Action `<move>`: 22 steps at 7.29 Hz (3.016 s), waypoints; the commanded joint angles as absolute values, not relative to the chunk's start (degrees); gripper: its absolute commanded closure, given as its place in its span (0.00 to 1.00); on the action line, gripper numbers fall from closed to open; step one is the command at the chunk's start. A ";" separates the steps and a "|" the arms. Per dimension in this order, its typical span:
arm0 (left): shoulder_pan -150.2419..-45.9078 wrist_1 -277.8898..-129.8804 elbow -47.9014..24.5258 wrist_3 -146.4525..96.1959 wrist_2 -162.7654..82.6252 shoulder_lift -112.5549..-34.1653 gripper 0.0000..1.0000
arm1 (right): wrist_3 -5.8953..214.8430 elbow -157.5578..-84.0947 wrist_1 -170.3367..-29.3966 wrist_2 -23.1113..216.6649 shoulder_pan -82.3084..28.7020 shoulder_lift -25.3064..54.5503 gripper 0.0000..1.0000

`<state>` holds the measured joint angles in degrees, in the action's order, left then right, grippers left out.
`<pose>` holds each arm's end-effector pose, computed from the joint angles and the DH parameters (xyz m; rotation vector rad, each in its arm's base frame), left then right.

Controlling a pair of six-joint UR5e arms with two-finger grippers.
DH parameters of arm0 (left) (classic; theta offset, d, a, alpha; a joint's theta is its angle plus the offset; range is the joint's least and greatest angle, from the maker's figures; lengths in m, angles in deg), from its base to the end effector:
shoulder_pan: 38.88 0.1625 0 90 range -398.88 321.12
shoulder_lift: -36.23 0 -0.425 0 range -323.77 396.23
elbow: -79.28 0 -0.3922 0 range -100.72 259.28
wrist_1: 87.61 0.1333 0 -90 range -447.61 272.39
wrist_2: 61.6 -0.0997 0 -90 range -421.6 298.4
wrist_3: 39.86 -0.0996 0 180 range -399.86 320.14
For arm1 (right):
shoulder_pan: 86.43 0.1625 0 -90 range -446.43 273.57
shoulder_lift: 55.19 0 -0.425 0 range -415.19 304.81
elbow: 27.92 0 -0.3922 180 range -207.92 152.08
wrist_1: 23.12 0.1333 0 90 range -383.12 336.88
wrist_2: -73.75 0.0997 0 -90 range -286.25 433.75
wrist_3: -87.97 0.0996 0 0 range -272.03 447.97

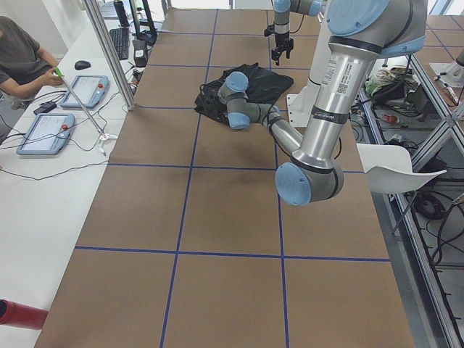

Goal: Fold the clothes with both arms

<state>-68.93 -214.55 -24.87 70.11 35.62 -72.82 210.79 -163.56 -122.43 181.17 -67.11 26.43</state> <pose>0.4534 -0.4018 0.2893 -0.0021 1.2556 -0.6816 -0.3716 -0.2399 0.2630 -0.3865 -0.7527 0.7382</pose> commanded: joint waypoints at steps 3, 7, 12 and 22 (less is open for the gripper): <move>-59.89 -211.53 -23.21 72.99 30.68 -73.27 0.35 | 205.40 -158.70 -122.35 181.42 -59.02 21.63 0.00; -59.88 -211.53 -21.88 72.90 30.59 -73.98 1.00 | 205.22 -158.52 -122.35 181.51 -58.40 21.54 0.00; -77.85 -212.32 -10.72 50.88 35.30 -83.31 1.00 | 205.31 -158.79 -122.52 181.42 -56.99 21.54 0.00; -87.30 -227.97 10.26 39.52 47.28 -95.22 0.12 | 181.16 -142.72 -122.26 178.26 -60.66 5.02 0.00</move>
